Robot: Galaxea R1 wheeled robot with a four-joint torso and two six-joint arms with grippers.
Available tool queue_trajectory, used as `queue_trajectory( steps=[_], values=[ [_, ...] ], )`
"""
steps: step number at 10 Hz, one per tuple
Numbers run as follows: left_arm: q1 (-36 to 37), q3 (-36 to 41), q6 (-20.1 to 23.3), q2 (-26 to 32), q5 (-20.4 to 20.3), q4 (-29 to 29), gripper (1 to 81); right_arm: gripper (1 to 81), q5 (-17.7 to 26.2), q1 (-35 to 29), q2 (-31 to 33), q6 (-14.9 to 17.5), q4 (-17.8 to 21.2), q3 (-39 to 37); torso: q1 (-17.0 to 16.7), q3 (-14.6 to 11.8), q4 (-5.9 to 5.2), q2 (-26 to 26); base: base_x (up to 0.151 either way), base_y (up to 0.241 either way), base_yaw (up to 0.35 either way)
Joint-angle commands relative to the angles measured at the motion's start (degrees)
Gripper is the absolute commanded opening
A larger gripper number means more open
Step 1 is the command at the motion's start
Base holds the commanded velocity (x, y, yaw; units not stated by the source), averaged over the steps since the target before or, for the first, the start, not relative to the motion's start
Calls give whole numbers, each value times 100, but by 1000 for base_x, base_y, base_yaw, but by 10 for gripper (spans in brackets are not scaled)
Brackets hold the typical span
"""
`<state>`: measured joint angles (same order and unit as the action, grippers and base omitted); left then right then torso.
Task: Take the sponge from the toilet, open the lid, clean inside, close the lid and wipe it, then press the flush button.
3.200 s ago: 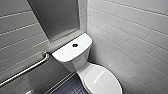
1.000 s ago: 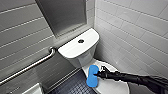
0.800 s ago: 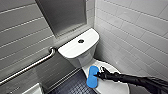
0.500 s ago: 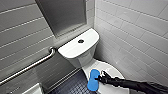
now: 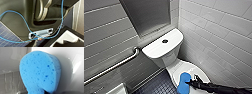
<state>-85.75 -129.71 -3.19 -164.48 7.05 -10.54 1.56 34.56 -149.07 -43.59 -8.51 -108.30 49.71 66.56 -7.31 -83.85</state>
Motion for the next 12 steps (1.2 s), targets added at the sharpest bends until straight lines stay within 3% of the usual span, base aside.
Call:
queue_trajectory(
  steps=[1,3,8,12],
  values=[
    [-245,59,12,28,526,0,811,10,152,169,691,-88,-19,495,0,0,0,0,0,0,0],
    [-263,59,21,37,526,-9,811,10,-173,556,1094,-105,-10,556,0,0,0,0,0,0,0],
    [-263,59,21,-7,499,-96,811,10,-796,1260,2675,-158,-10,1610,0,0,-4,0,0,0,0],
    [-219,59,21,11,464,-194,811,10,-1325,2190,3592,-176,7,1954,0,0,-6,0,0,0,0]
  ],
)
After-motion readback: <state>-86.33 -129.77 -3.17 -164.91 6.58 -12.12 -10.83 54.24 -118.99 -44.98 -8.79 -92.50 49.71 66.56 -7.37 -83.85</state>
